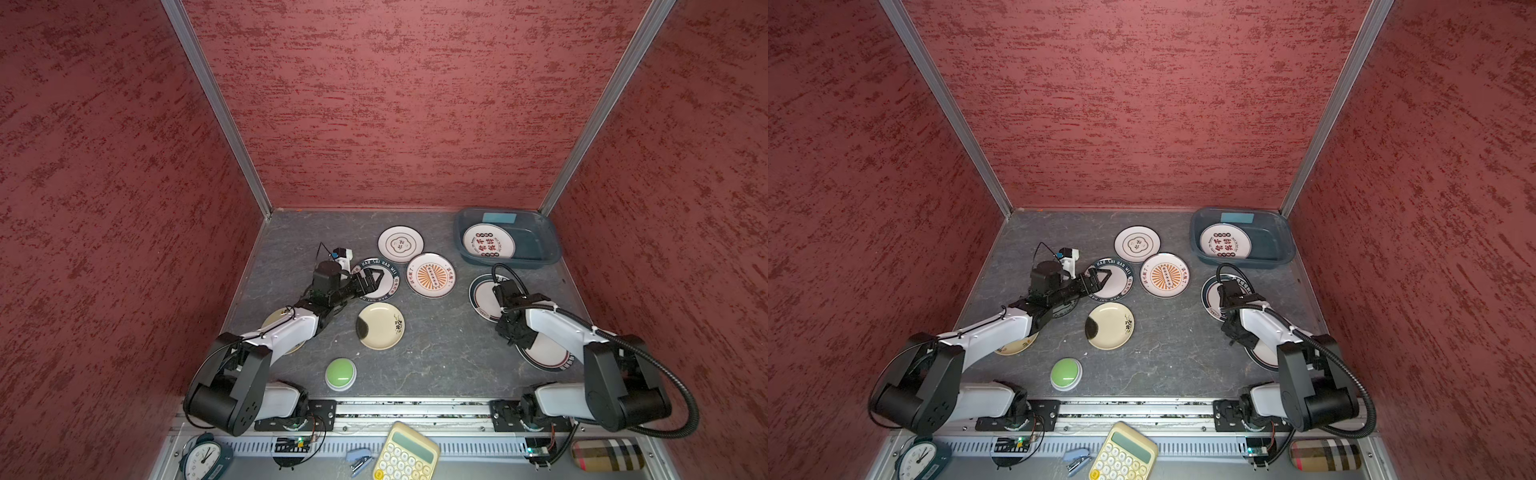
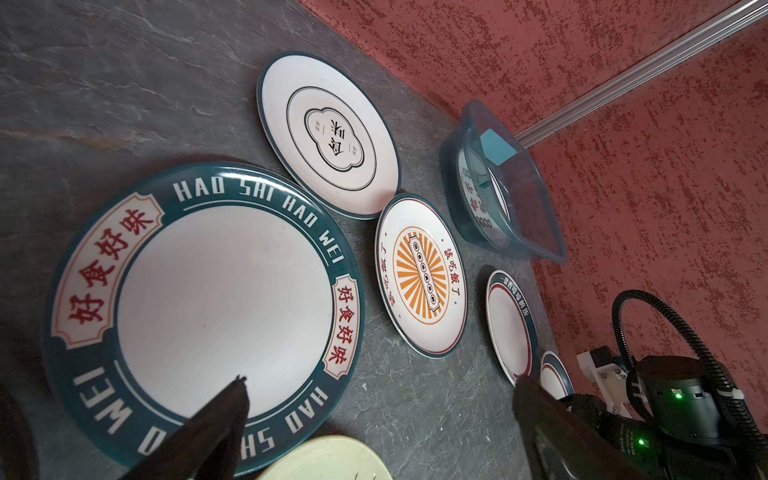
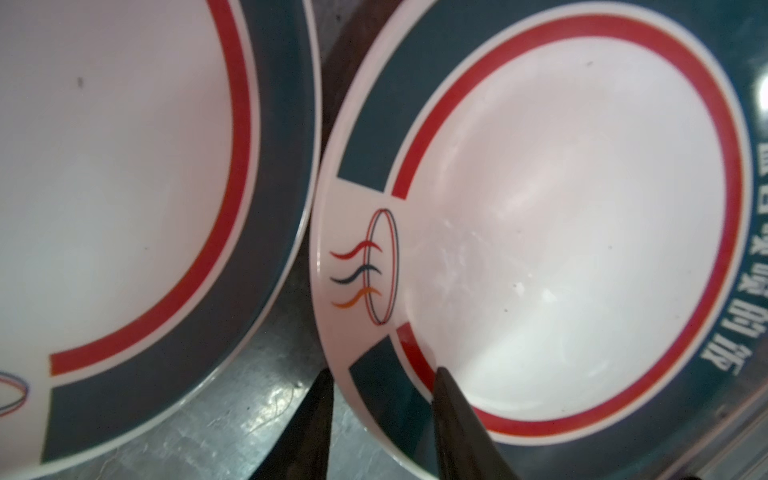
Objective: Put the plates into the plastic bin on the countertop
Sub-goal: 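Close the right gripper on the rim of the small green-rimmed plate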
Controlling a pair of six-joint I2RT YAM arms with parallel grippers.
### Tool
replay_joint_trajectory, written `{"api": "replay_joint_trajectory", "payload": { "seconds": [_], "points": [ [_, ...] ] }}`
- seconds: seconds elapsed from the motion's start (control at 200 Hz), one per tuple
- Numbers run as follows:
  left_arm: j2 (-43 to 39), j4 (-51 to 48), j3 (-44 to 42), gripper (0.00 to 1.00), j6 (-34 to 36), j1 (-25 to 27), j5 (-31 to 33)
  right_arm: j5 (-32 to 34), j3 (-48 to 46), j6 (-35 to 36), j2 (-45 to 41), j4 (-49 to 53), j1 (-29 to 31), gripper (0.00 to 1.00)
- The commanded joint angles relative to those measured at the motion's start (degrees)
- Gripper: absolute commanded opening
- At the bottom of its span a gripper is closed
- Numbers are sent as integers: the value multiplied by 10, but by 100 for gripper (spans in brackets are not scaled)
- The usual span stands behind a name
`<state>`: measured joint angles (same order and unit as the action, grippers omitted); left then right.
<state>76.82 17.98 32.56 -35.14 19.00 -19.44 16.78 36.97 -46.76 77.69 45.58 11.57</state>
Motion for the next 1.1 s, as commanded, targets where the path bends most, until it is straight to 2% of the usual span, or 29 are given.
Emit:
{"api": "replay_joint_trajectory", "payload": {
  "seconds": [0.0, 0.411, 0.772, 0.872, 1.092],
  "points": [
    [3, 7, -6, 100, 5, -4, -2, -11, -8, -2, 4, -18, 6, 36],
    [2, 4, -5, 99, 3, -5, -3, -26, -13, -3, -7, -25, 6, 27],
    [1, 1, -3, 99, 2, -5, -3, -37, -20, -6, -15, -35, 7, 26],
    [1, 1, -3, 99, 2, -5, -4, -38, -19, -6, -18, -34, 7, 23],
    [2, 1, -3, 99, 2, -5, -3, -23, -12, -3, -28, -12, 8, 27]
  ]
}}
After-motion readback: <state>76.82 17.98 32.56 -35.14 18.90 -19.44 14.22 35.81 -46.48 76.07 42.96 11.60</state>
